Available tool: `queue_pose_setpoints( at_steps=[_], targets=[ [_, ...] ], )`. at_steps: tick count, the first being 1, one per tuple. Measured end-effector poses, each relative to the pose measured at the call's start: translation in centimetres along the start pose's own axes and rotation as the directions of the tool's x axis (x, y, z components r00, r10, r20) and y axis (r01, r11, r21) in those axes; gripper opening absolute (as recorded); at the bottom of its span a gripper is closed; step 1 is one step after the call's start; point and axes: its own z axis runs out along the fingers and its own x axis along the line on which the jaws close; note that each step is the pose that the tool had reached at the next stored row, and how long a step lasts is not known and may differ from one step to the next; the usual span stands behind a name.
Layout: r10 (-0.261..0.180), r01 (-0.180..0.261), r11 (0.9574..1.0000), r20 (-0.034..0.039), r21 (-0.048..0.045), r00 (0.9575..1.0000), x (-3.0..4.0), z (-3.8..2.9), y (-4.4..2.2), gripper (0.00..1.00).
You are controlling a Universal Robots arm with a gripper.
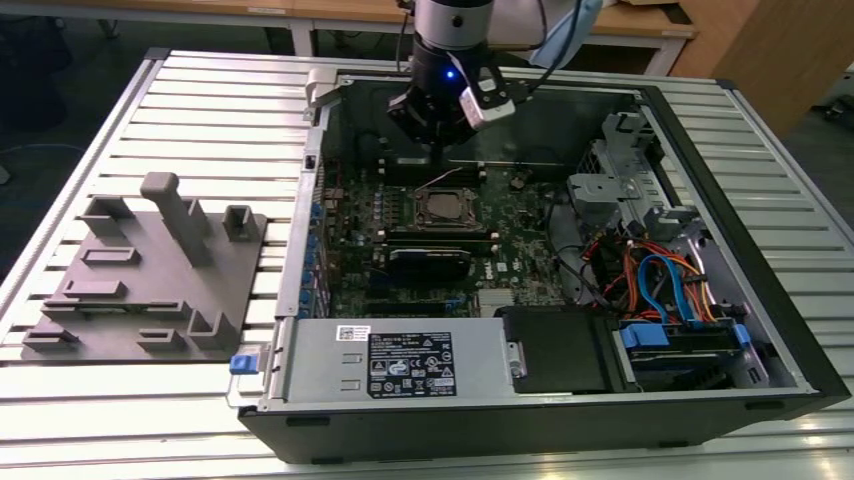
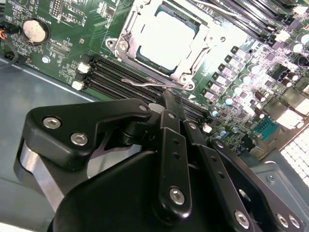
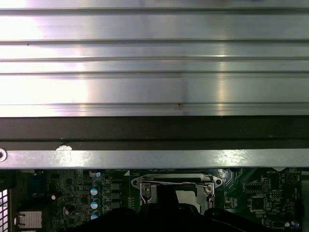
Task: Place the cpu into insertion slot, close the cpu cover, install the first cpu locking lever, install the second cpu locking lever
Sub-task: 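Install the first cpu locking lever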
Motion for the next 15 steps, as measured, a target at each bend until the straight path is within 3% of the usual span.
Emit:
queue_pose_setpoints(
  at_steps=[15],
  targets=[
    [0.0, 0.0, 1.0, 0.0001, -0.0001, 1.0, -0.45, 0.02, 0.01, 0.1]
  ],
)
